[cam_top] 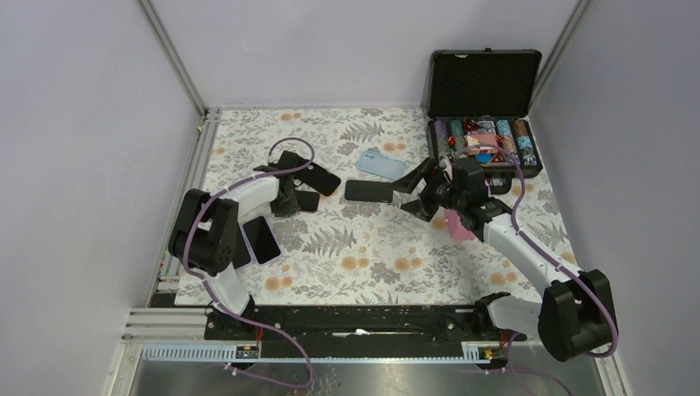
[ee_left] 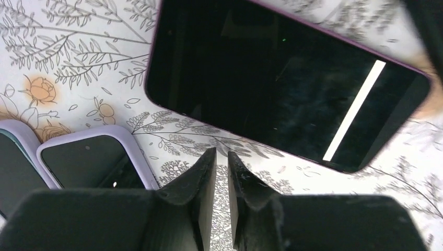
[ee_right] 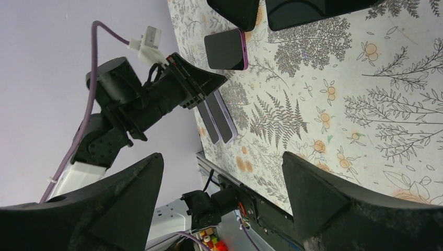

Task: Take the phone out of the phone case
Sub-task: Place the phone at the center of the board, then pick up the phone at the center of the board.

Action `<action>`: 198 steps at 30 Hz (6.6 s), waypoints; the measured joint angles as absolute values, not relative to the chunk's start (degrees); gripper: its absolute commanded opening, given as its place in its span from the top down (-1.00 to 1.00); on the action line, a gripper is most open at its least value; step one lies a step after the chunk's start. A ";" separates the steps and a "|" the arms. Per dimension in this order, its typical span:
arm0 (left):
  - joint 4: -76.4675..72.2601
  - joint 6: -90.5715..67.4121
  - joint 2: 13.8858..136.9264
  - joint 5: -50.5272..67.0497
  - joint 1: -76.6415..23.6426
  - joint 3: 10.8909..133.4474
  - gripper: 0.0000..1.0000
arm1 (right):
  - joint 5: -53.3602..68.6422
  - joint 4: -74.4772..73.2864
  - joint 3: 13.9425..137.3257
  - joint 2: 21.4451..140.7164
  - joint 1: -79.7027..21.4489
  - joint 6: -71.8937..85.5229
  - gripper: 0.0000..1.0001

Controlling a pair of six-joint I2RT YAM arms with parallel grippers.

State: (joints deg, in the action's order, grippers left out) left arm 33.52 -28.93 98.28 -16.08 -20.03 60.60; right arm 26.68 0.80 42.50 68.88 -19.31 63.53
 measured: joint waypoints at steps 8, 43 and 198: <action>36.64 -30.70 103.79 -16.64 -18.74 65.63 0.76 | 28.25 2.76 41.65 66.89 -18.41 67.83 -0.79; 40.62 -33.47 68.03 -24.01 -11.42 51.51 -0.97 | 30.98 4.51 42.39 68.82 -17.12 55.70 -1.00; -11.70 -72.14 67.75 41.32 -8.14 52.10 1.00 | 35.07 37.82 56.77 84.55 -34.44 76.93 -0.60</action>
State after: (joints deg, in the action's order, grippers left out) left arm -11.70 -72.14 67.75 41.32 -8.14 52.10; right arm 35.07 37.82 56.77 84.55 -34.44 76.93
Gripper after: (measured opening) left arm 0.121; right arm 0.842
